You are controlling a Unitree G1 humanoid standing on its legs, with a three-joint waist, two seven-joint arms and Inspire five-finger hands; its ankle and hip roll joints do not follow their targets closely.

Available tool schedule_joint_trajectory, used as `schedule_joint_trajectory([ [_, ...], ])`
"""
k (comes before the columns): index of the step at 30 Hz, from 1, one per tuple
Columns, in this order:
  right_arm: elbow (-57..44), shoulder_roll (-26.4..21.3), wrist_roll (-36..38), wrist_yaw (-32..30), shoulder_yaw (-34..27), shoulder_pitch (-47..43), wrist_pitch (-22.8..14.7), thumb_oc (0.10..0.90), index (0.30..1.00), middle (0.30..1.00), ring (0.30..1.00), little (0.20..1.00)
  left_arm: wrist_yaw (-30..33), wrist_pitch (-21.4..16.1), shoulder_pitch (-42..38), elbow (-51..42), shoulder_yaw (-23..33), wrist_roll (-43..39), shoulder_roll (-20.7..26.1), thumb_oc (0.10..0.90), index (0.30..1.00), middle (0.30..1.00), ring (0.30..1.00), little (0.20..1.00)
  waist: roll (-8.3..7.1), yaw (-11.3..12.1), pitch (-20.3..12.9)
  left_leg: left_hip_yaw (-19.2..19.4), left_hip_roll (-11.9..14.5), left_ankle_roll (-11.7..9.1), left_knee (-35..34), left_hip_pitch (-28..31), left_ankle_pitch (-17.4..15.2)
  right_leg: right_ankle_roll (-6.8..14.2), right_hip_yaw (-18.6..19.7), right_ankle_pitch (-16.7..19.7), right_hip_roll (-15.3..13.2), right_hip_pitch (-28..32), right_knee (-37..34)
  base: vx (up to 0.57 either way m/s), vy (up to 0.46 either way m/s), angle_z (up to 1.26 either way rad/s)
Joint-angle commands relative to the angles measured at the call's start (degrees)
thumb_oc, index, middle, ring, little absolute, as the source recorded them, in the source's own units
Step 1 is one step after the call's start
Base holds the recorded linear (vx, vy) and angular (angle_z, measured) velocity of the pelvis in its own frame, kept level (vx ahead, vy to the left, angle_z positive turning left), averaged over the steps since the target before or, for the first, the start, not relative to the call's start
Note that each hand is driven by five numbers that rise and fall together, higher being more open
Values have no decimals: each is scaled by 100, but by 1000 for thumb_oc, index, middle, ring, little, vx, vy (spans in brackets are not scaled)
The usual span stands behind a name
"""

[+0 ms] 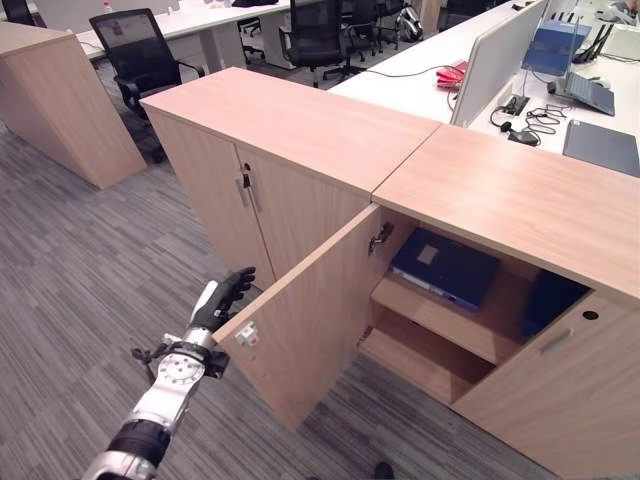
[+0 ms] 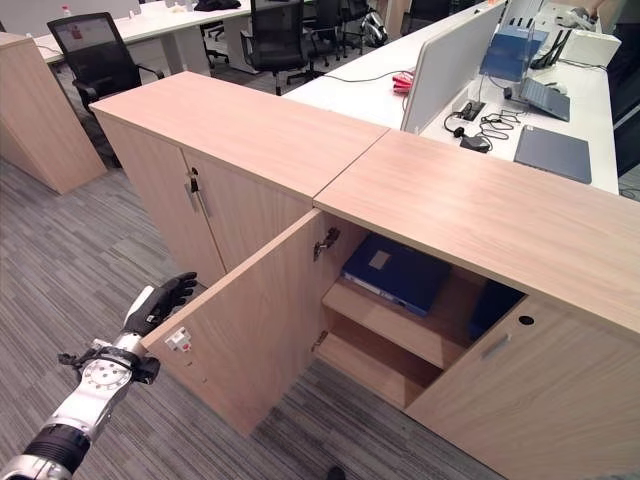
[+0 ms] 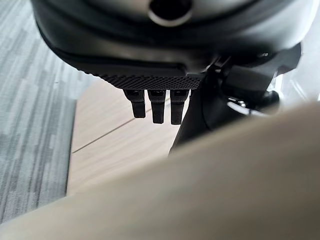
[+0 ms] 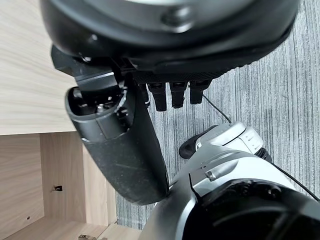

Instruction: Put the empty folder in the office cabinet

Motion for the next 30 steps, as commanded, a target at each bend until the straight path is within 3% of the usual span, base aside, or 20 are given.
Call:
schedule_joint_trajectory([
  [1, 196, 9, -17, 81, 168, -177, -36, 800, 900, 900, 900, 900, -107, -636, -1425, -1090, -226, 60, 102, 800, 900, 900, 900, 900, 2, -133, 3, -425, -82, -110, -15, -108, -436, 499, -232, -633, -199, 365, 91, -15, -6, 8],
  [8, 280, -17, 56, 10, 170, -383, -56, 800, 900, 900, 900, 900, -617, -652, -1229, -2011, -1029, -77, -368, 800, 900, 900, 900, 900, 0, -102, 47, -469, -113, -81, -15, -133, -436, 494, -252, -617, -207, 351, 89, -26, -3, 9],
  [10, 345, -2, 164, -69, 207, -540, -64, 800, 900, 900, 900, 900, -910, -588, -1225, -2330, -1560, -379, -713, 800, 900, 900, 900, 900, -3, -85, 68, -502, -130, -60, -15, -182, -395, 496, -273, -587, -219, 301, 98, -49, 2, 1],
  [11, 345, -2, 164, -69, 207, -540, -64, 800, 900, 900, 900, 900, -910, -588, -1225, -2330, -1561, -379, -713, 800, 900, 900, 900, 900, -3, -84, 67, -501, -130, -60, -15, -184, -394, 496, -273, -587, -219, 299, 99, -65, -7, 0],
  [12, 407, 12, 256, -115, 259, -595, -74, 800, 900, 900, 900, 900, -1095, -539, -1320, -2491, -2019, -613, -977, 800, 900, 900, 900, 900, -14, -93, 100, -527, -144, -44, -15, -201, -390, 497, -282, -583, -222, 288, 101, -33, -10, 1],
  [13, 408, 12, 256, -114, 256, -596, -74, 800, 900, 900, 900, 900, -1095, -540, -1324, -2488, -2022, -613, -979, 800, 900, 900, 900, 900, -14, -90, 101, -527, -144, -44, -15, -201, -390, 497, -282, -583, -222, 289, 101, -65, -18, 1],
  [15, 436, 15, 345, -175, 366, -649, -71, 800, 900, 900, 900, 900, -1384, -331, -1544, -2517, -2694, -1272, -1414, 800, 900, 900, 900, 900, -10, -129, 159, -554, -156, -31, -15, -238, -372, 500, -290, -588, -219, 253, 118, -59, -12, -2],
  [20, 425, -91, 399, -236, 416, -692, -88, 800, 900, 900, 900, 900, -1747, -172, -1841, -2618, -3471, -1374, -1494, 800, 900, 900, 900, 900, 12, -194, 257, -545, -162, -16, -15, -280, -363, 516, -244, -562, -210, 167, 138, -59, -7, -1],
  [26, 484, -130, 410, -270, 473, -795, -78, 800, 900, 900, 900, 900, -1776, -111, -1790, -2293, -3658, -1346, -1639, 800, 900, 900, 900, 900, 24, -223, 327, -452, -153, 3, -15, -302, -362, 541, -146, -490, -203, 75, 126, -53, 4, -18],
  [30, 650, -167, 313, -298, 404, -830, -44, 800, 900, 900, 900, 900, -1770, -58, -1638, -2281, -3471, -1608, -1583, 800, 900, 900, 900, 900, 44, -258, 345, -288, -172, 39, -15, -332, -380, 580, -6, -392, -223, -9, 66, -46, 51, -23],
])
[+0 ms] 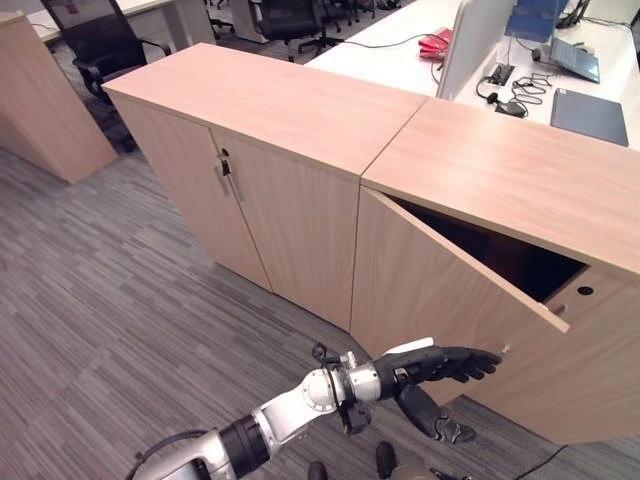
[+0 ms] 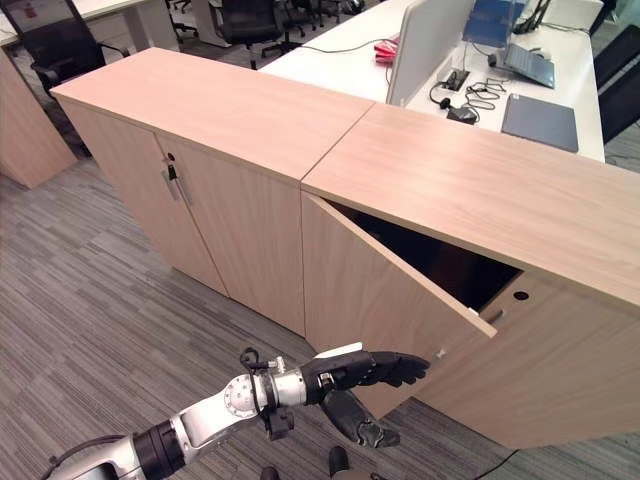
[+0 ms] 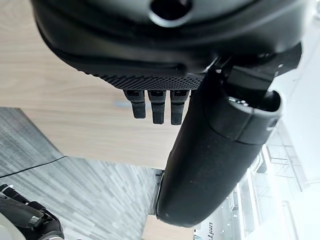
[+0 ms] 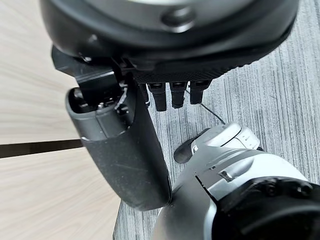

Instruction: Put the empty folder in the office cabinet

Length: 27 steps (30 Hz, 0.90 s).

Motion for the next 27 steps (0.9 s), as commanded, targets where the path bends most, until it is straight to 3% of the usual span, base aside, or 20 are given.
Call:
schedule_joint_trajectory([
  [1, 247, -94, 31, -57, 72, -168, -8, 800, 900, 900, 900, 900, 13, -385, -613, -223, 704, -367, -290, 800, 900, 900, 900, 900, 8, 67, 32, -514, 0, -72, -38, -201, -420, 415, -277, -524, -90, 252, 69, -21, 52, -27],
  [7, 297, -120, -22, -61, -90, -215, 62, 800, 900, 900, 900, 900, 150, -317, -116, 497, 1265, -815, -218, 800, 900, 900, 900, 900, 49, 20, 37, -358, -34, -50, -38, -152, -511, 471, -189, -486, -141, 237, 63, 3, 54, -11],
  [10, 318, -133, 12, -32, -261, -369, 147, 800, 900, 900, 900, 900, 369, -240, 543, 1541, 2038, -913, -257, 800, 900, 900, 900, 900, 88, -9, 59, -146, -47, -25, -38, -153, -532, 516, -95, -399, -181, 122, 90, -18, 71, -27],
  [11, 318, -133, 12, -32, -261, -369, 147, 800, 900, 900, 900, 900, 369, -241, 543, 1542, 2038, -913, -258, 800, 900, 900, 900, 900, 89, -6, 58, -144, -47, -25, -38, -153, -532, 516, -92, -399, -181, 120, 91, -78, 46, -44],
  [13, 169, -176, 53, 14, -324, -510, 144, 800, 900, 900, 900, 900, 709, -206, 1089, 2663, 2978, -691, -310, 800, 900, 900, 900, 900, 90, 24, 163, 340, 39, 3, -38, -174, -566, 591, 34, -209, -188, -152, 96, -106, 19, -44],
  [15, 147, -189, 25, 15, -337, -532, 136, 800, 900, 900, 900, 900, 787, -237, 1190, 2883, 3225, -555, -265, 800, 900, 900, 900, 900, 79, 68, 160, 488, 81, -12, -38, -213, -563, 592, -82, -144, -224, -221, 90, -47, -37, -98],
  [17, 195, -151, -131, 82, -354, -478, 139, 800, 900, 900, 900, 900, 1169, -316, 1410, 4013, 3975, 188, -308, 800, 900, 900, 900, 900, 0, 168, 93, 867, 235, -89, -38, -151, -584, 549, -797, -112, -373, -211, 67, 22, -120, -164],
  [18, 264, -139, -148, 98, -379, -459, 149, 800, 900, 900, 900, 900, 1338, -368, 1365, 4553, 4218, 469, -362, 800, 900, 900, 900, 900, -62, 193, 55, 961, 266, -109, -38, -120, -573, 526, -894, -116, -393, -204, 39, 81, -154, -124],
  [22, 568, -130, -26, 128, -444, -361, 96, 800, 900, 900, 900, 900, 1992, -604, 1254, 5914, 4923, 988, -460, 800, 900, 900, 900, 900, -236, 221, -48, 1004, 396, -222, -38, 135, -595, 448, -929, -253, -311, -11, 39, 126, -156, -59],
  [27, 707, -211, 9, 168, -451, -279, 69, 800, 900, 900, 900, 900, 2115, -491, 1325, 6810, 5157, 1428, -378, 800, 900, 900, 900, 900, -325, 162, -195, 987, 567, -355, -38, 316, -598, 354, -887, -406, -151, 131, 39, 149, -202, -5],
])
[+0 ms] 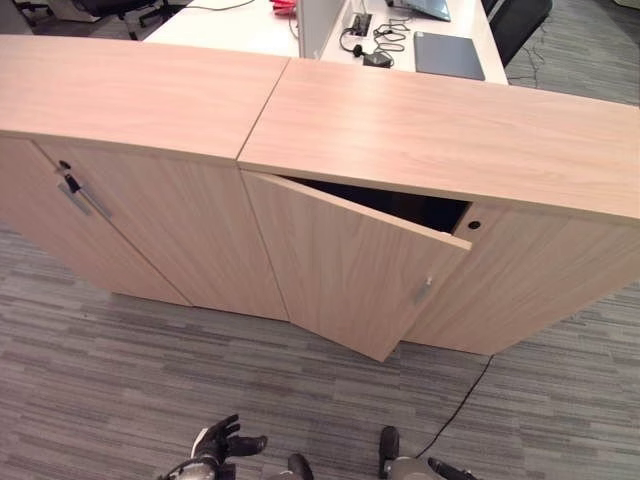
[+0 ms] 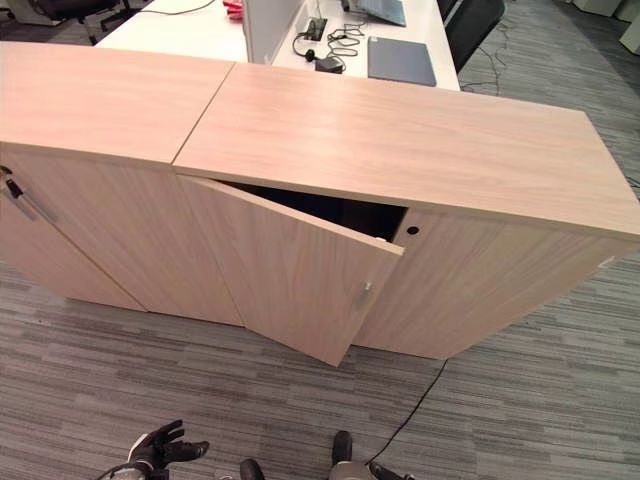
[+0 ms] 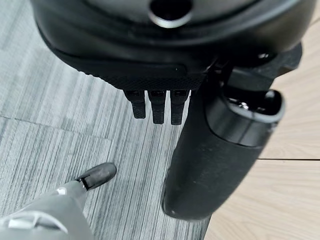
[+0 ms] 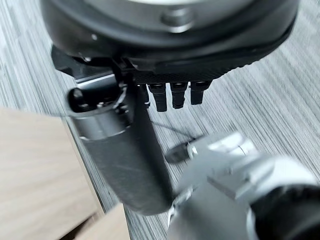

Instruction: Put the empty folder in the office cabinet

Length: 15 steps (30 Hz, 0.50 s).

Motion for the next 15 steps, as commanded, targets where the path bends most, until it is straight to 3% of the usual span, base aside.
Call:
schedule_joint_trajectory([
  [1, 395, -254, 86, 61, -26, -146, -91, 800, 900, 900, 900, 900, 108, -207, -340, 519, 390, 304, 200, 800, 900, 900, 900, 900, -3, -126, -338, -809, 112, -214, -40, 24, -398, 206, 222, -569, 173, 66, 2, 142, -222, -17],
  [8, 367, -378, 173, 151, -48, -149, -102, 800, 900, 900, 900, 900, -82, -179, -120, 546, 859, -355, 226, 800, 900, 900, 900, 900, -94, -93, -338, -768, 498, -379, 225, 93, -339, -28, 352, -837, 517, 211, 71, 82, -207, -6],
  [9, 362, -418, 185, 171, -40, -145, -110, 800, 900, 900, 900, 900, -213, -157, -59, 542, 946, -621, 179, 800, 900, 900, 900, 900, -159, -45, -250, -816, 602, -359, 826, -59, -500, -137, 386, -943, 594, 319, 123, 17, -151, -1],
  [10, 363, -415, 185, 171, -40, -147, -110, 800, 900, 900, 900, 900, -213, -157, -60, 542, 947, -621, 182, 800, 900, 900, 900, 900, -167, -51, -271, -821, 597, -358, 832, -93, -489, -140, 383, -938, 588, 289, 126, 19, -255, -6],
  [11, 343, -459, 208, 176, -51, -181, -100, 800, 900, 900, 900, 900, -281, -125, -37, 567, 980, -786, 123, 800, 900, 900, 900, 900, -217, 24, -127, -944, 658, -294, 1481, -315, -556, -226, 409, -1003, 625, 403, 168, -3, -107, -5],
  [12, 344, -459, 208, 176, -52, -182, -100, 800, 900, 900, 900, 900, -281, -125, -38, 568, 980, -786, 123, 800, 900, 900, 900, 900, -214, 21, -127, -949, 662, -295, 1499, -327, -565, -226, 405, -1002, 627, 401, 169, -25, -175, -12],
  [13, 290, -497, 184, 188, -28, -211, -101, 800, 900, 900, 900, 900, -336, -112, -36, 594, 970, -922, 43, 800, 900, 900, 900, 900, -240, 119, -1, -1335, 534, -236, 1956, -624, -397, -297, 439, -1017, 665, 433, 197, -50, -86, -19],
  [15, 255, -514, 107, 205, 12, -198, -106, 800, 900, 900, 900, 900, -394, -111, -38, 637, 926, -951, -53, 800, 900, 900, 900, 900, -263, 229, 58, -2011, 16, -87, 2010, -1013, -554, -287, 508, -1010, 661, 401, 204, -48, -55, -27],
])
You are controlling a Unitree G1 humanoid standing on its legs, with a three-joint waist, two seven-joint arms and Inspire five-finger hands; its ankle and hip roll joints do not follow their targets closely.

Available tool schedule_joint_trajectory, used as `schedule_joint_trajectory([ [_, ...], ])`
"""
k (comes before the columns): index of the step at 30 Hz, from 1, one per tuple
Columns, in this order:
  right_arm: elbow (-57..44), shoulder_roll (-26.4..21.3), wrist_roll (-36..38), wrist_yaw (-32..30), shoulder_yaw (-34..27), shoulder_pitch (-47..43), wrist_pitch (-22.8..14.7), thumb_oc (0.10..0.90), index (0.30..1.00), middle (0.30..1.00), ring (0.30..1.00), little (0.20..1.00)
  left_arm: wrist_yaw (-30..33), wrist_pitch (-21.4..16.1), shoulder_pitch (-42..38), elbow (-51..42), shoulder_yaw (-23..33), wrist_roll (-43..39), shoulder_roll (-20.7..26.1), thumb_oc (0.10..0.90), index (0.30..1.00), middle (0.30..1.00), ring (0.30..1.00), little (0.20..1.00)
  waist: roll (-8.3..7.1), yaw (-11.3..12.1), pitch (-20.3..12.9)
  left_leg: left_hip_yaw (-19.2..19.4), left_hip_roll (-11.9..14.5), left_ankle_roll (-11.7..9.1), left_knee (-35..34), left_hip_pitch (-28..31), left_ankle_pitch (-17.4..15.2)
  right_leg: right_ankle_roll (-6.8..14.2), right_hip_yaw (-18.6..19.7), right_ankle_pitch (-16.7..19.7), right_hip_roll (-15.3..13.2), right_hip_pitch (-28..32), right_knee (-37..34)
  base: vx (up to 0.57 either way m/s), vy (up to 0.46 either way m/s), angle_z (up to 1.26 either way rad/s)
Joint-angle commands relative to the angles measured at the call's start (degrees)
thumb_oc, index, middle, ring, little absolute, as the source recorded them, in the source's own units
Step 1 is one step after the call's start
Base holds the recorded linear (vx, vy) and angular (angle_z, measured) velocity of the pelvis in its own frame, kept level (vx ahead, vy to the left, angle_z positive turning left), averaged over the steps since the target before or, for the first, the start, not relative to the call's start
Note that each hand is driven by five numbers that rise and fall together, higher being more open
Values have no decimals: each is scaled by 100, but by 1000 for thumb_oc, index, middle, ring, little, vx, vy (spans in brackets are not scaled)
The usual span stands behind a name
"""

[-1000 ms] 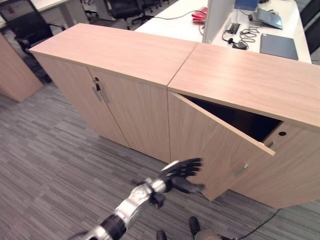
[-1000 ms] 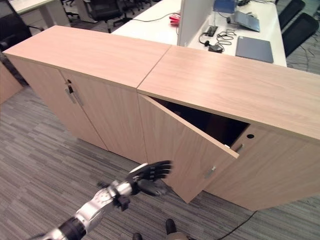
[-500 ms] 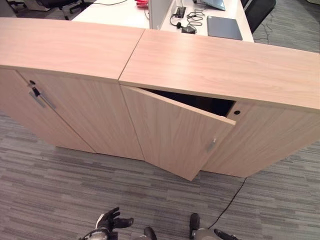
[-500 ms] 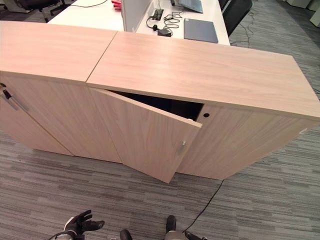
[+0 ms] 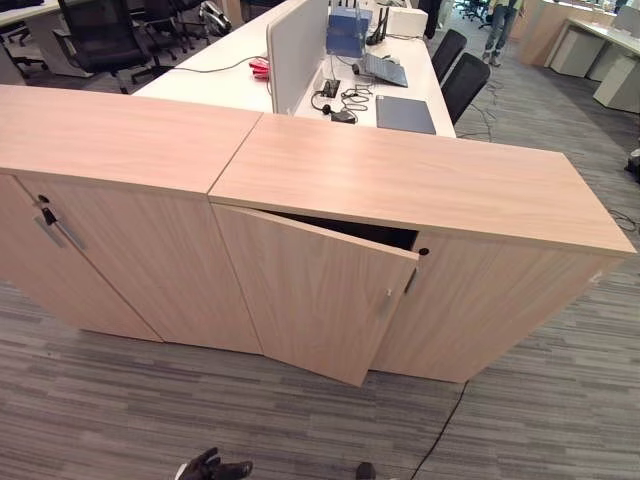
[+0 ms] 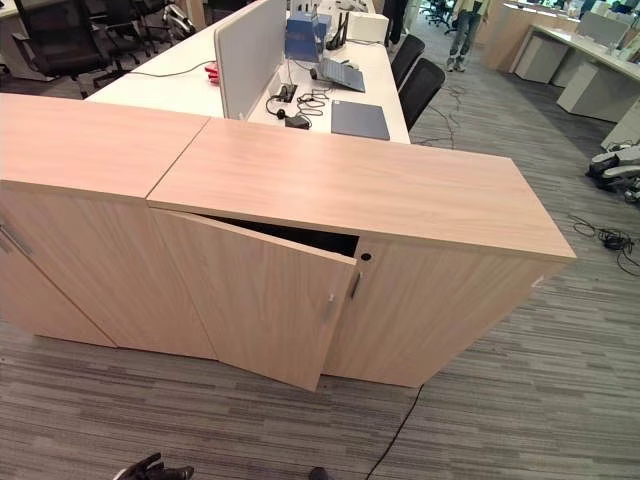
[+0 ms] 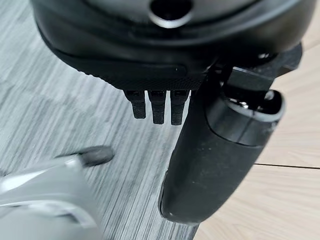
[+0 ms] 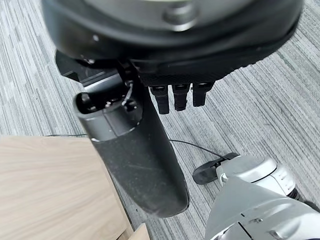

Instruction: Put the empty folder in the office cabinet

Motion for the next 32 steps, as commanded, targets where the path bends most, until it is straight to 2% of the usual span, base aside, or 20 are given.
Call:
schedule_joint_trajectory([
  [1, 139, -227, 28, 28, 37, -387, -130, 800, 900, 900, 900, 900, -179, -164, -307, 63, 158, -135, -43, 800, 900, 900, 900, 900, -160, 76, 382, -1263, -887, 222, 227, -595, -378, 263, 161, -802, 159, 197, 263, -4, 8, -30],
  [2, 129, -222, -21, 20, 65, -400, -127, 800, 900, 900, 900, 900, -202, -152, -308, 89, 113, -100, -79, 800, 900, 900, 900, 900, -145, 120, 393, -1467, -1074, 246, 169, -677, -392, 273, 208, -781, 175, 174, 279, 11, 33, -36],
  [4, 104, -210, -102, 11, 140, -454, -137, 800, 900, 900, 900, 900, -230, -149, -283, 131, 48, -2, -138, 800, 900, 900, 900, 900, -98, 148, 419, -1711, -1281, 255, 166, -739, -404, 289, 319, -754, 196, 145, 329, 23, 78, -34],
  [5, 71, -197, -160, 3, 188, -473, -144, 800, 900, 900, 900, 900, -245, -128, -265, 165, -40, 90, -205, 800, 900, 900, 900, 900, -24, 156, 404, -1849, -1427, 268, 106, -772, -360, 303, 420, -739, 234, 141, 347, 29, 85, -32],
  [9, 54, -159, -246, -3, 245, -491, -150, 800, 900, 900, 900, 900, -316, -78, -223, 269, -108, 252, -248, 800, 900, 900, 900, 900, 82, 128, 320, -1793, -1388, 310, -369, -449, -288, 307, 461, -731, 287, 173, 339, 53, 81, -57],
  [10, 46, -142, -265, -1, 248, -493, -133, 800, 900, 900, 900, 900, -353, -46, -207, 302, -129, 293, -269, 800, 900, 900, 900, 900, 116, 107, 263, -1753, -1362, 319, -596, -322, -236, 313, 465, -730, 294, 185, 328, 71, 123, -24],
  [11, 64, -109, -344, 15, 250, -469, -89, 800, 900, 900, 900, 900, -472, 12, -199, 360, -217, 368, -325, 800, 900, 900, 900, 900, 194, 15, 104, -1701, -1296, 333, -1140, -67, -70, 336, 453, -713, 282, 190, 279, 80, 166, -18],
  [14, 69, -29, -447, 2, 333, -441, -56, 800, 900, 900, 900, 900, -446, -2, -237, 278, -528, 762, -365, 800, 900, 900, 900, 900, 297, -68, -45, -1658, -1268, 371, -1690, 205, 91, 358, 481, -692, 277, 214, 180, 48, 112, -14],
  [23, 119, 83, -503, -54, 442, -361, -39, 800, 900, 900, 900, 900, -168, -137, -486, -134, -1076, 1218, -345, 800, 900, 900, 900, 900, 370, -179, -193, -1577, -1325, 396, -1690, 307, -25, 440, 519, -642, 184, 368, 61, 12, 54, -5],
  [29, 118, 69, -478, -95, 414, -360, -89, 800, 900, 900, 900, 900, 42, -209, -467, -164, -1241, 1647, -316, 800, 900, 900, 900, 900, 365, -169, -205, -1493, -1337, 425, -1690, 327, -48, 492, 585, -584, 152, 356, 46, -16, 27, -7],
  [32, 109, 58, -507, -90, 426, -368, -90, 800, 900, 900, 900, 900, -74, -166, -404, -61, -1189, 1558, -362, 800, 900, 900, 900, 900, 371, -162, -214, -1446, -1335, 436, -1690, 331, -61, 511, 602, -569, 134, 345, 44, -19, 21, -12],
])
